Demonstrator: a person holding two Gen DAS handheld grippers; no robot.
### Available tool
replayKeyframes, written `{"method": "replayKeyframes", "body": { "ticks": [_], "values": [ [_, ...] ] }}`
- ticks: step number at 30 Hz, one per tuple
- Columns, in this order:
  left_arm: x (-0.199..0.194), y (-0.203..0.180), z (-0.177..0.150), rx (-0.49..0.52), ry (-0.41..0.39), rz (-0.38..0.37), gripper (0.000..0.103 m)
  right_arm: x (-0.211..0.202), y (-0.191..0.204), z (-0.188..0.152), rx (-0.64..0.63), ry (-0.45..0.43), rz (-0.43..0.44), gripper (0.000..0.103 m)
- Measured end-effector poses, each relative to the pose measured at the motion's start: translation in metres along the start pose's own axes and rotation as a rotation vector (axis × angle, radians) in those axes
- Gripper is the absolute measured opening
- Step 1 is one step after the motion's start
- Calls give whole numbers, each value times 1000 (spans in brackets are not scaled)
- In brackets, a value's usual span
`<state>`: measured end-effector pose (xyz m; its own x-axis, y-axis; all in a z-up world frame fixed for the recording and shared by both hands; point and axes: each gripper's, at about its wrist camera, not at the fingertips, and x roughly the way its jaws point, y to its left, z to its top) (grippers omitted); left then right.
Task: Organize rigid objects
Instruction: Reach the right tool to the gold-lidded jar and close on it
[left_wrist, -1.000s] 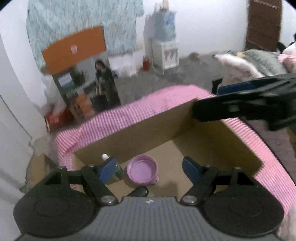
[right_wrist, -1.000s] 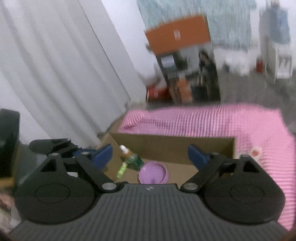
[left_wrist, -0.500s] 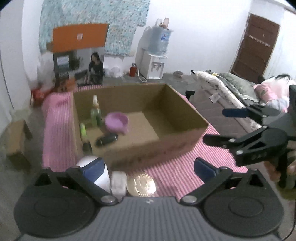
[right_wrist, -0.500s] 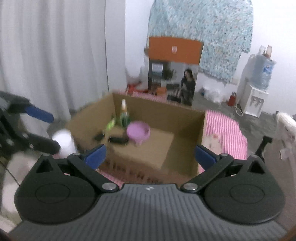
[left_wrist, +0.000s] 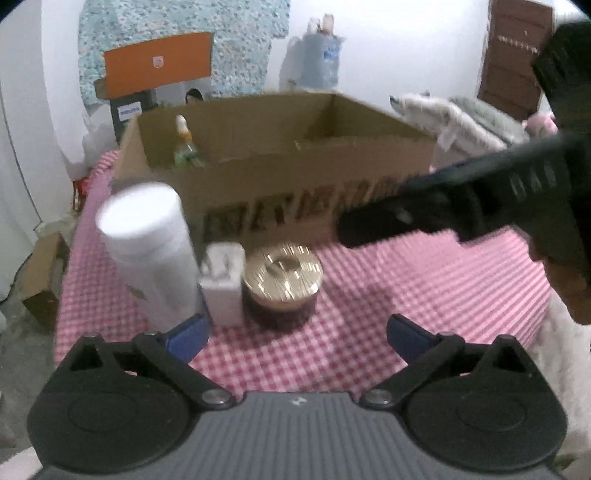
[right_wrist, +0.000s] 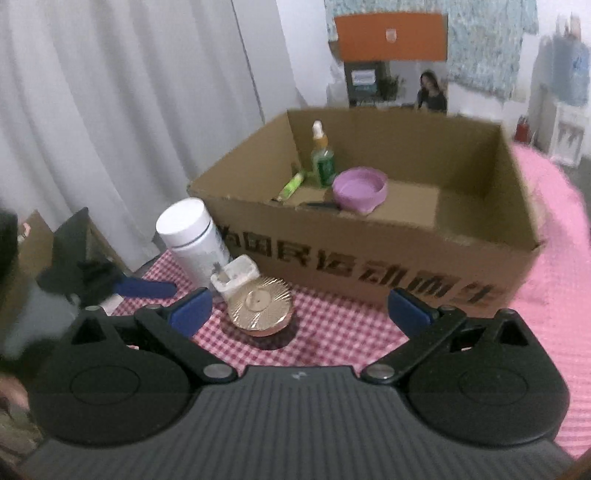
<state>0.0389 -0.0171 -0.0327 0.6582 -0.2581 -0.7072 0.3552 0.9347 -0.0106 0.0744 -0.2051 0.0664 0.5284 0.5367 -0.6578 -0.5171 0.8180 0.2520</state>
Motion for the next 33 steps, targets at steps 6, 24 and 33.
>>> {"method": "replayKeyframes", "body": {
  "ticks": [6,24,33],
  "values": [
    [18,-8,-11,35,-2,-6,94,32,-6,-9,49,19,91,101],
    [33,-11,0,49,-33,-17,72,73,-11,-6,124,124,193,51],
    [35,-43,6,134,-31,-101,72,43,-29,-24,184,127,132,57]
  ]
}}
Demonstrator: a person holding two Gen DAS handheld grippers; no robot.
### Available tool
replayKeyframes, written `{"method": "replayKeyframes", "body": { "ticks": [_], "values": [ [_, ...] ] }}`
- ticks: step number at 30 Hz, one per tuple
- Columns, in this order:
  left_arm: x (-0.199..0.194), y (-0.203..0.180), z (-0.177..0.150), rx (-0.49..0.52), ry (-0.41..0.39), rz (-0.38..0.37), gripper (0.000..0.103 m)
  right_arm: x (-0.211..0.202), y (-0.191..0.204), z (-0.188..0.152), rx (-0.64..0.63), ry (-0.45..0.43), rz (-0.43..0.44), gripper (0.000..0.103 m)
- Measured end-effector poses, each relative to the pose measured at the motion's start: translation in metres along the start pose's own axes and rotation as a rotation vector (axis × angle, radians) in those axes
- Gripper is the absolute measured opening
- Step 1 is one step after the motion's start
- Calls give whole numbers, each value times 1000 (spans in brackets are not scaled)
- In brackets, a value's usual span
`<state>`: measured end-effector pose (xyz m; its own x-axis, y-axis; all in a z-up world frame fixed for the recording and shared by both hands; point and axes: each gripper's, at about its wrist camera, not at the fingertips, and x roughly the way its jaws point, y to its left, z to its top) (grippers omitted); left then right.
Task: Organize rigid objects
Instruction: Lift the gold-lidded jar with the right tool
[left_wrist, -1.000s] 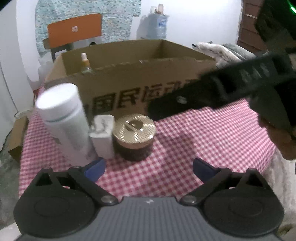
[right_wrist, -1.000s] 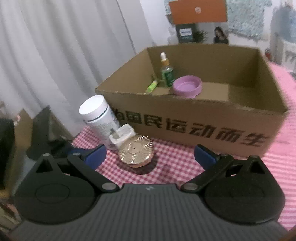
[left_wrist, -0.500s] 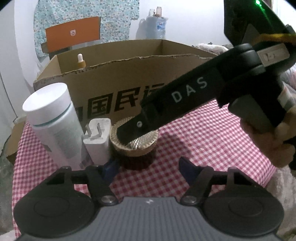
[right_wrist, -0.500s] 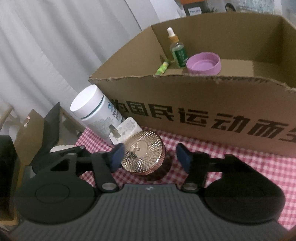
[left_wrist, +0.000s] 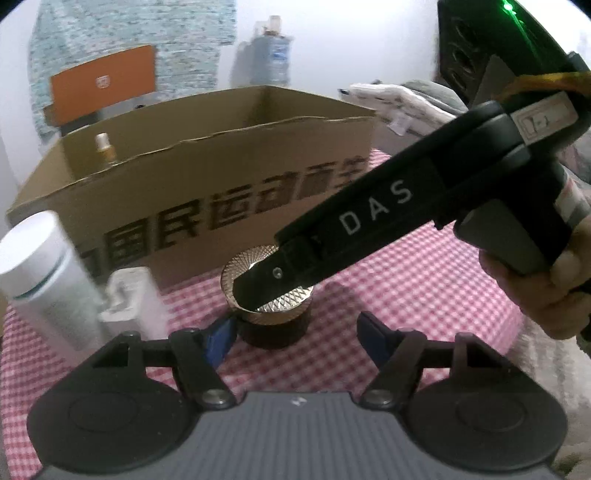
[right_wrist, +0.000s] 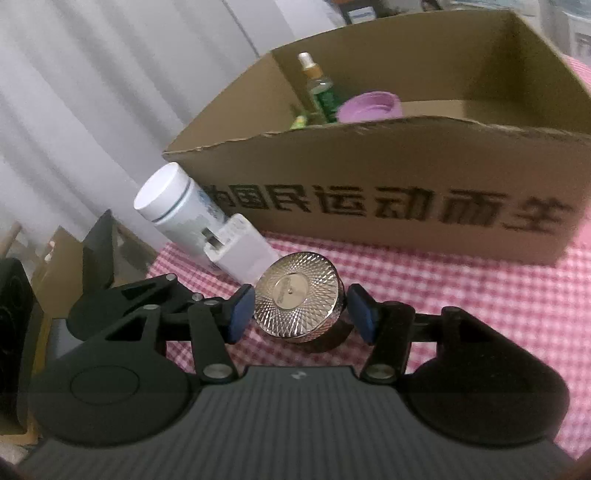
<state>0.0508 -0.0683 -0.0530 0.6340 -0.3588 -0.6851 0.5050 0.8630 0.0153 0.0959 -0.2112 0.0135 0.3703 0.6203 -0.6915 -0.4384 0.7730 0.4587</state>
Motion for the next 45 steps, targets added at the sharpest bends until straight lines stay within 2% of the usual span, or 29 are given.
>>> {"method": "replayKeyframes", "body": {
  "ticks": [3,11,15,21,26,45],
  "values": [
    [2,-10,2,48,0,-23,72,-12,-6,-10,25,-13,-22,59],
    [21,-20,13,128,53,57,72,-25,-27,-20,125,-61,-5,59],
    [30,-19,18,112,89,69,65,-27,-34,-24,178,-70,11,59],
    [39,-16,27,97,100,92,59,-24,-38,-27,210,-61,28,55],
    [42,-14,31,67,105,96,58,-21,-40,-28,238,-56,58,52],
    [21,-9,33,20,88,97,57,-25,-32,-23,217,-56,44,51]
  ]
}}
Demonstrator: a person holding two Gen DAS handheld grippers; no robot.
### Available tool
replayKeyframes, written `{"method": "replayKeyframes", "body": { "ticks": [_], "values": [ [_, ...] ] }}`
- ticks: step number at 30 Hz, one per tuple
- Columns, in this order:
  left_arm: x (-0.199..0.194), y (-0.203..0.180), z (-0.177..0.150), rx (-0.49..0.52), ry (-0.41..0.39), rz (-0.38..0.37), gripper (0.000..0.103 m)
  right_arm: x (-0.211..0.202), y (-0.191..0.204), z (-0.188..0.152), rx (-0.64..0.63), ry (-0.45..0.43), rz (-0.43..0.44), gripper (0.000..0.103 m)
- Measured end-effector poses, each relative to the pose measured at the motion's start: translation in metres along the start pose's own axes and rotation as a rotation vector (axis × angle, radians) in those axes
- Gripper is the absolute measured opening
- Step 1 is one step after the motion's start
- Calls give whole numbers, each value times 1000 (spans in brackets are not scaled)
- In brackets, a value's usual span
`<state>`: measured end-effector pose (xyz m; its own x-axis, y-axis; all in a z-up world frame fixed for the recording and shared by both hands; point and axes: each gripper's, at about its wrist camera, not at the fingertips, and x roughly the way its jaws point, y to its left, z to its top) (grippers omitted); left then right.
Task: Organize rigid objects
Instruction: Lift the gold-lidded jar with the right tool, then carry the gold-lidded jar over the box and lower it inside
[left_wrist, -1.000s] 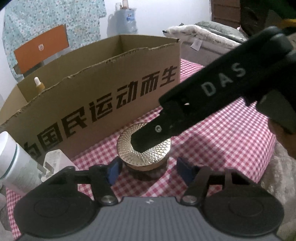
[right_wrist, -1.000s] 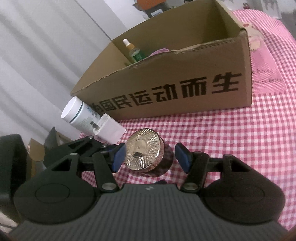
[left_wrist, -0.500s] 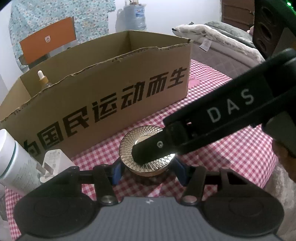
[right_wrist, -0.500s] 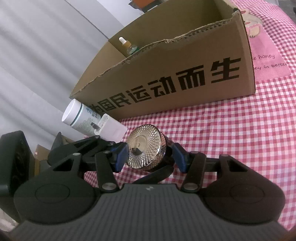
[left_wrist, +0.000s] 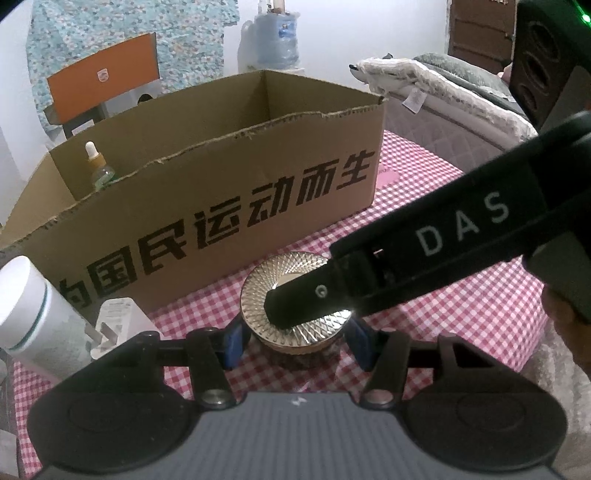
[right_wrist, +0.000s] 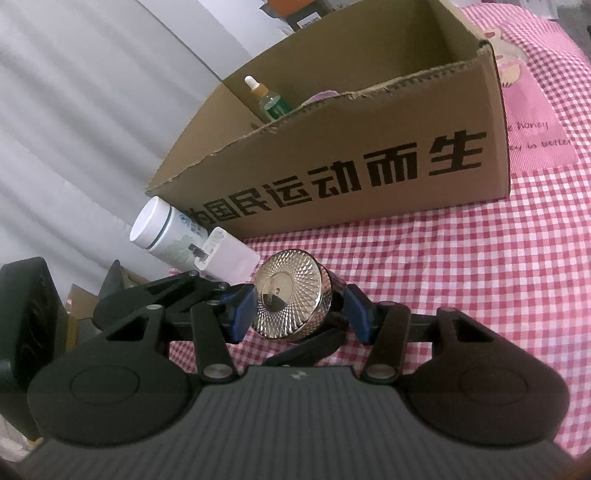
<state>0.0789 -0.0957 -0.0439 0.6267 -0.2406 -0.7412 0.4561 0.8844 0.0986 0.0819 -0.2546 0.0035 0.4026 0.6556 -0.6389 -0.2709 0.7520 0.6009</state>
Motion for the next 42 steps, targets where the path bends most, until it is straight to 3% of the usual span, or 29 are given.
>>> {"method": "replayKeyframes", "body": {
  "ticks": [28,36,42],
  "values": [
    [-74,12,31,-66,-131,83,57,-36,64,28,-179,-86,29,52],
    [-85,25,65,-75,-192,97,57,-49,84,59,-251,-130,18,54],
    [-73,39,97,-122,-193,67,57,-55,85,97,-273,-123,3,54]
  ]
}}
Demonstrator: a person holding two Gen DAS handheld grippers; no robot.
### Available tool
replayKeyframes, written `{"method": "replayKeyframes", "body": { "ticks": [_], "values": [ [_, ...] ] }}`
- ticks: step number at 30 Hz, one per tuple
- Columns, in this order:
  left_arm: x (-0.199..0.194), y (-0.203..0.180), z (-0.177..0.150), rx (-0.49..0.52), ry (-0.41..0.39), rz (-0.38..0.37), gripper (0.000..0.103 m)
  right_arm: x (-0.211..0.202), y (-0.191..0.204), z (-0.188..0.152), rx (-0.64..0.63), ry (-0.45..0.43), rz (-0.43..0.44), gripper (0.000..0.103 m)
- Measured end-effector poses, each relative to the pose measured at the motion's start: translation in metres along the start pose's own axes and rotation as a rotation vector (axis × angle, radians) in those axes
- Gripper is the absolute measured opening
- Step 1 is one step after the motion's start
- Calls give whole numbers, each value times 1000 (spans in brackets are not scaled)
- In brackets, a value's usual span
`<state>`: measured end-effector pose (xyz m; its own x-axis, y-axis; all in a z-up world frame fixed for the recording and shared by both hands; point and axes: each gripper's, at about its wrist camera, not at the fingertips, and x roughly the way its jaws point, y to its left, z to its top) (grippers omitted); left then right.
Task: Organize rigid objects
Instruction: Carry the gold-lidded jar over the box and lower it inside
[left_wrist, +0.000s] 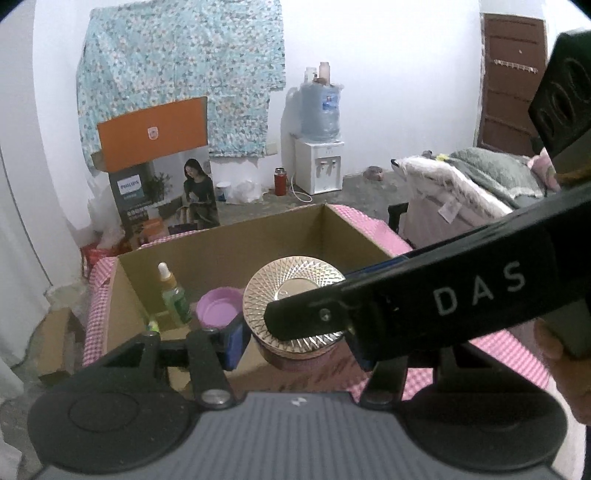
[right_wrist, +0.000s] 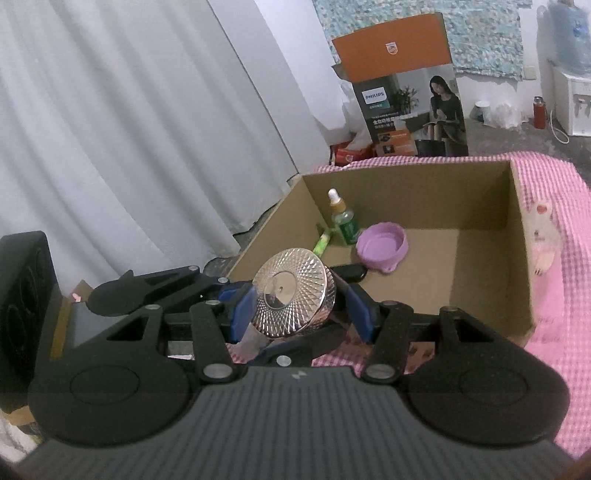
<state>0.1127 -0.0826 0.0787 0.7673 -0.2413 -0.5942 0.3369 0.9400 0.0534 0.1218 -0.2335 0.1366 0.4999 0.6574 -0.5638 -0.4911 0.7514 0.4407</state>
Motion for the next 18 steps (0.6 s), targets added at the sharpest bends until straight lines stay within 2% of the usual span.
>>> {"method": "replayKeyframes", "body": {
  "ticks": [5,11,18],
  "values": [
    [34,14,28,-84,42,-23,57,11,-16,34,-16,39,-20,54],
    [79,26,50,-148,100,-15,57,40,-48,77,2,107,-26,54],
    [131,39,60,-211,194,-7,57,82,-88,101,34,201,-24,55]
  ]
}}
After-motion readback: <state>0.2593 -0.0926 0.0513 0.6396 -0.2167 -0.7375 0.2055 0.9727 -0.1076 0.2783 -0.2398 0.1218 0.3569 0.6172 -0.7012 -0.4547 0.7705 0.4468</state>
